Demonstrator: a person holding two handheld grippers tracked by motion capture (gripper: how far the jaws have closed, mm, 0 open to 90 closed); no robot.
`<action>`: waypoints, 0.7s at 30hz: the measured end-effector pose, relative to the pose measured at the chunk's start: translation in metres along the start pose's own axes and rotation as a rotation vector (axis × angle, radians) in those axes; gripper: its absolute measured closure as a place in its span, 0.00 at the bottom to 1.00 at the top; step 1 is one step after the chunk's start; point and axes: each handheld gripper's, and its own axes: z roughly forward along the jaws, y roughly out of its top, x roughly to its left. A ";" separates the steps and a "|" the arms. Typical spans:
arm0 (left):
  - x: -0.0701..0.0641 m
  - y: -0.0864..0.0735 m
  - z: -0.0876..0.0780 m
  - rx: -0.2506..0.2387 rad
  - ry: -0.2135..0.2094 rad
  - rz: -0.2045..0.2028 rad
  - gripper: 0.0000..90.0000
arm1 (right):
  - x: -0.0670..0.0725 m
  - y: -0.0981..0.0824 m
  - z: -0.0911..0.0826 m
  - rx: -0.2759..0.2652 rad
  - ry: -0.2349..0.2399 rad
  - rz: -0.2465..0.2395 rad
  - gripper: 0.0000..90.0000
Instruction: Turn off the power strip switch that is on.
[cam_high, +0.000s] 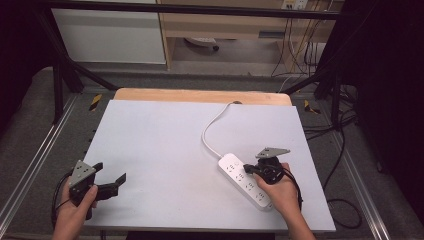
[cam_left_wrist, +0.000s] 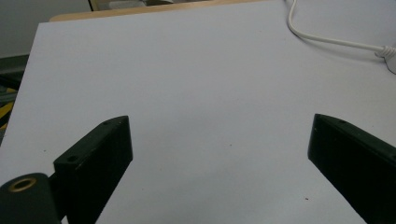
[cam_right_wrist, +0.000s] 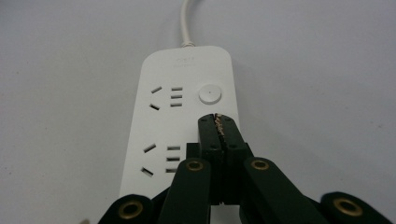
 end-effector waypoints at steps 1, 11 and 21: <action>0.000 0.000 0.000 0.000 -0.001 -0.001 0.07 | 0.000 0.000 0.000 0.000 -0.001 0.000 1.00; 0.000 0.001 0.000 -0.006 -0.001 0.002 0.07 | 0.001 0.000 0.000 -0.015 -0.003 0.000 1.00; 0.000 0.001 -0.001 -0.006 -0.001 0.003 0.07 | 0.002 0.001 -0.002 -0.031 0.001 -0.006 1.00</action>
